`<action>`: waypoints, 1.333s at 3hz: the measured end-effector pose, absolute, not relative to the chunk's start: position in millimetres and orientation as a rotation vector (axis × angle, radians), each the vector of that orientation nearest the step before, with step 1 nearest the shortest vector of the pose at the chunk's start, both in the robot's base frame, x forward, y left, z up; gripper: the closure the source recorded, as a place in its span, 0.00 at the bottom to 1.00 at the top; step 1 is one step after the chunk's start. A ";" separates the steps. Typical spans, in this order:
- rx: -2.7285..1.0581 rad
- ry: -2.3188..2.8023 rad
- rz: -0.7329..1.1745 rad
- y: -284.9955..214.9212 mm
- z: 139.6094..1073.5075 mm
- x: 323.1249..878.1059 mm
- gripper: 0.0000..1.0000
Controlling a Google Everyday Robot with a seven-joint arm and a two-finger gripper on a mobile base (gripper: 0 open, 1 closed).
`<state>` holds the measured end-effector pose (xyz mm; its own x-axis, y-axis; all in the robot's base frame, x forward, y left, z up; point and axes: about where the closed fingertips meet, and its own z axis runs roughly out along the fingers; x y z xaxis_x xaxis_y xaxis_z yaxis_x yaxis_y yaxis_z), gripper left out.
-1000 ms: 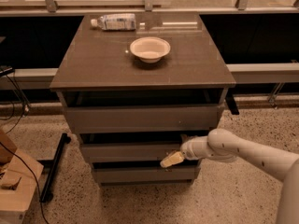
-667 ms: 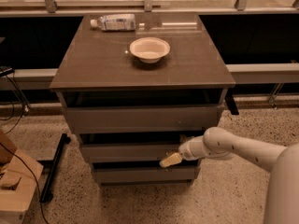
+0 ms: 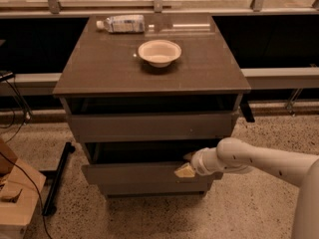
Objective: Open middle drawer
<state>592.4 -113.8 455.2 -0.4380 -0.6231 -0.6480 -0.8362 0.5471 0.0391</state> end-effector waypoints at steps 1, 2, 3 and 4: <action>-1.210 2.235 0.468 -108.5 463.6 566.6 0.15; -1.259 2.270 0.486 -105.1 461.3 528.7 0.00; -1.291 2.259 0.490 -102.4 460.9 537.4 0.00; -1.342 2.256 0.450 -105.1 463.0 544.3 0.00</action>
Offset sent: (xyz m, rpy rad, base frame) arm -0.0252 0.0051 0.0082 -0.0342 0.0249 0.0162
